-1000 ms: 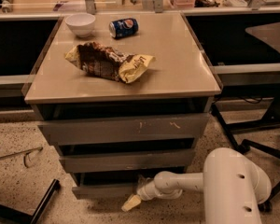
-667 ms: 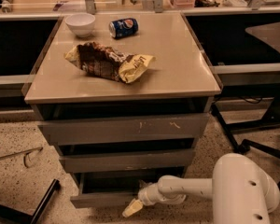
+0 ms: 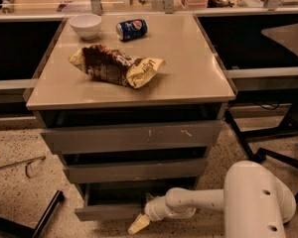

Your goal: Open bottom drawer

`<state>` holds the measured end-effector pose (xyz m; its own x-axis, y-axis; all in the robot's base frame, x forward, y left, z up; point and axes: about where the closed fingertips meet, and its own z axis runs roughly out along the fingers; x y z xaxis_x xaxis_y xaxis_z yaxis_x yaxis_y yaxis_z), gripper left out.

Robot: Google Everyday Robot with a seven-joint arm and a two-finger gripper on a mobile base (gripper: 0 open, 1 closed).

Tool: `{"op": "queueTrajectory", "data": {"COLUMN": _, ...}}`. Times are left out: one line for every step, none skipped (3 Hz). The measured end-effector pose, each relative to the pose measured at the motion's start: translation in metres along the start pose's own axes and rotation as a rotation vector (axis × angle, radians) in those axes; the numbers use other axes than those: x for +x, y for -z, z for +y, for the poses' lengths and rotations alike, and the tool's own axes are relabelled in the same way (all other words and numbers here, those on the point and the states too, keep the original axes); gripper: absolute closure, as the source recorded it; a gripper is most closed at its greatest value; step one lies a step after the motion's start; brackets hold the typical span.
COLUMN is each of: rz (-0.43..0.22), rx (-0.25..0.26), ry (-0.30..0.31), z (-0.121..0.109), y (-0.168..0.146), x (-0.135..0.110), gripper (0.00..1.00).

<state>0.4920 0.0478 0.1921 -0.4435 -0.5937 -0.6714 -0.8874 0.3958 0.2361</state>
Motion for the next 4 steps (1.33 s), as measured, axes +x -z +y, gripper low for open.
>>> {"op": "queueTrajectory", "data": {"rz": 0.012, "rx": -0.015, "ry": -0.008, "z": 0.026, "y": 0.004, "x": 0.008, "gripper": 0.0}}
{"op": "queueTrajectory", "data": {"rz": 0.041, "rx": -0.035, "ry": -0.02, "z": 0.076, "y": 0.016, "x": 0.024, "gripper": 0.0}}
{"op": "queueTrajectory", "data": {"rz": 0.041, "rx": -0.036, "ry": -0.02, "z": 0.076, "y": 0.016, "x": 0.024, "gripper": 0.0}}
{"op": "queueTrajectory", "data": {"rz": 0.044, "rx": -0.052, "ry": -0.024, "z": 0.084, "y": 0.014, "x": 0.027, "gripper": 0.0}}
